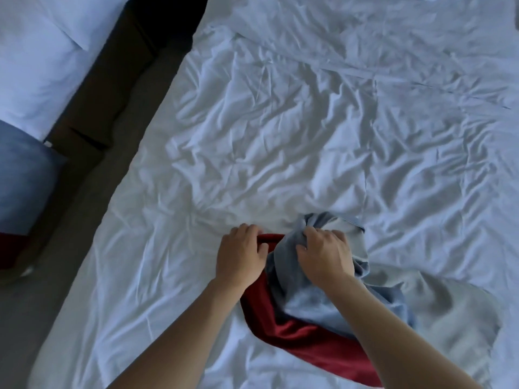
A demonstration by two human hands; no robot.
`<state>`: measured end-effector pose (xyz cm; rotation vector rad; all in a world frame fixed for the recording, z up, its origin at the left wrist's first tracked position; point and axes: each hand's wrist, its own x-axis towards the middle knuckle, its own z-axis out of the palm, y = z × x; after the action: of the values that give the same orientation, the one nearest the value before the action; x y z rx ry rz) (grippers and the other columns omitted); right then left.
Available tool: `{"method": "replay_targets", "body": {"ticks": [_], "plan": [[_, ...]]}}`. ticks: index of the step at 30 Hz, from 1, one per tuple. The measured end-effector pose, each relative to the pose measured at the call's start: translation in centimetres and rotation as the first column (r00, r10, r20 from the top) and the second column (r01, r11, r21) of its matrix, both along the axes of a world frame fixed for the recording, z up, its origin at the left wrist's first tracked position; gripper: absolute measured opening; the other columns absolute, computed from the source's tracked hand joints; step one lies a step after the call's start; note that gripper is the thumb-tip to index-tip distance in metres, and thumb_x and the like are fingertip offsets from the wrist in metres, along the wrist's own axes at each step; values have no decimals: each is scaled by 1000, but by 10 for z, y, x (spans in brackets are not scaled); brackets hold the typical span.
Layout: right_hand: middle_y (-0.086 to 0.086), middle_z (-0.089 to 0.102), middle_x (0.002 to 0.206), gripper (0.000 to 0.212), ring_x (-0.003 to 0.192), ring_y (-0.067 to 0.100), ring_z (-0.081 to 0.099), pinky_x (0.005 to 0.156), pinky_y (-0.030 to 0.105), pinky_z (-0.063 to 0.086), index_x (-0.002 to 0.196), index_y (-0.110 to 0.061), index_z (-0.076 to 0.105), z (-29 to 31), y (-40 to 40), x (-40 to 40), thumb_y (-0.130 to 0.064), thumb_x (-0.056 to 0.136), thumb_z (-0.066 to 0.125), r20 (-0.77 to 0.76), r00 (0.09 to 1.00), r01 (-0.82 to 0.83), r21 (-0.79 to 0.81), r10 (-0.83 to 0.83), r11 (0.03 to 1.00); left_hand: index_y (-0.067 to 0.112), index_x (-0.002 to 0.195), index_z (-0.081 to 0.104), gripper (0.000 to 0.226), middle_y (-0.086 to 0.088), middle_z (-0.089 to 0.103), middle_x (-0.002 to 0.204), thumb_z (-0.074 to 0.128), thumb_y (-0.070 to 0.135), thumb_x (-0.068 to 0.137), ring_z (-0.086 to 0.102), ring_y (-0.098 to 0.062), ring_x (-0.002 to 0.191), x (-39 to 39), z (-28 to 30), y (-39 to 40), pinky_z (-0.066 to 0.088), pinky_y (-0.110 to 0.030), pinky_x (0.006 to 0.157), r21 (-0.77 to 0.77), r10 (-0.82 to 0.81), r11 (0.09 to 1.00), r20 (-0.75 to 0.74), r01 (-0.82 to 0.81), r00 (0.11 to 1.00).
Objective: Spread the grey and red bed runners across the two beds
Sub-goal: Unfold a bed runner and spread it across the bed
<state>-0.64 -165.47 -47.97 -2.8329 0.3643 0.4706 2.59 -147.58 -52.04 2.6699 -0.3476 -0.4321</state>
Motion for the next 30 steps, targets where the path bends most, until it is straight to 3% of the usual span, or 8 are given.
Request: {"method": "replay_targets", "body": {"ticks": [4,6,9,14,18,21,25,30], "plan": [[4,62,71,12,74,27,57,81,34,41,77,-15,53,10,-8,10,-22,86,57,74,993,88,94,-95,992,28,100,62,29,12,63,89,54,53,89,58,-10,84,-24,16,-37,46,-30,81,-153,-68,986,8,68,998],[4,60,70,13,73,27,57,77,32,39,81,-13,60,12,-10,15,-24,87,57,112,988,98,111,-111,989,30,93,58,38,14,61,84,48,66,85,55,-6,76,-38,20,-53,45,-29,75,-150,-98,984,22,100,995],[3,67,75,19,75,24,61,84,32,40,91,-15,68,13,-19,9,-27,91,53,129,987,84,99,-97,992,25,98,57,53,12,62,93,51,73,76,58,-10,84,-53,17,-69,43,-29,79,-67,-110,991,62,114,992],[1,69,80,19,84,26,61,96,35,36,95,-16,65,4,-53,-44,-25,86,51,52,993,109,22,-110,994,15,100,57,39,1,59,93,63,48,79,58,-19,91,-72,7,-82,47,-34,87,5,-194,981,141,195,971],[2,69,88,24,91,28,63,98,39,37,103,-21,64,-5,-74,-100,-30,82,56,-80,993,85,-60,-90,995,16,97,56,29,1,56,91,70,32,78,55,-18,88,-92,6,-88,48,-33,82,-72,-219,970,149,231,964],[4,68,75,12,85,29,62,96,36,37,82,-17,64,-8,-79,-129,-27,80,58,-113,981,153,-63,-160,986,19,93,54,26,4,54,89,72,30,78,52,-15,85,-103,10,-92,47,-33,81,-102,-290,947,150,306,945],[4,57,60,16,66,28,52,91,39,41,63,-17,50,6,-69,-129,-21,76,58,-17,975,222,40,-221,974,19,96,57,25,4,55,92,67,36,81,53,-16,87,-121,15,-88,46,-33,81,-94,-402,902,165,420,901],[10,63,63,14,72,28,58,91,35,42,64,-9,63,30,-41,-97,-16,76,64,186,970,137,128,-160,982,11,120,56,41,-8,53,135,65,21,81,51,-26,126,-115,15,-77,44,-38,99,-27,-340,931,293,363,894]]}}
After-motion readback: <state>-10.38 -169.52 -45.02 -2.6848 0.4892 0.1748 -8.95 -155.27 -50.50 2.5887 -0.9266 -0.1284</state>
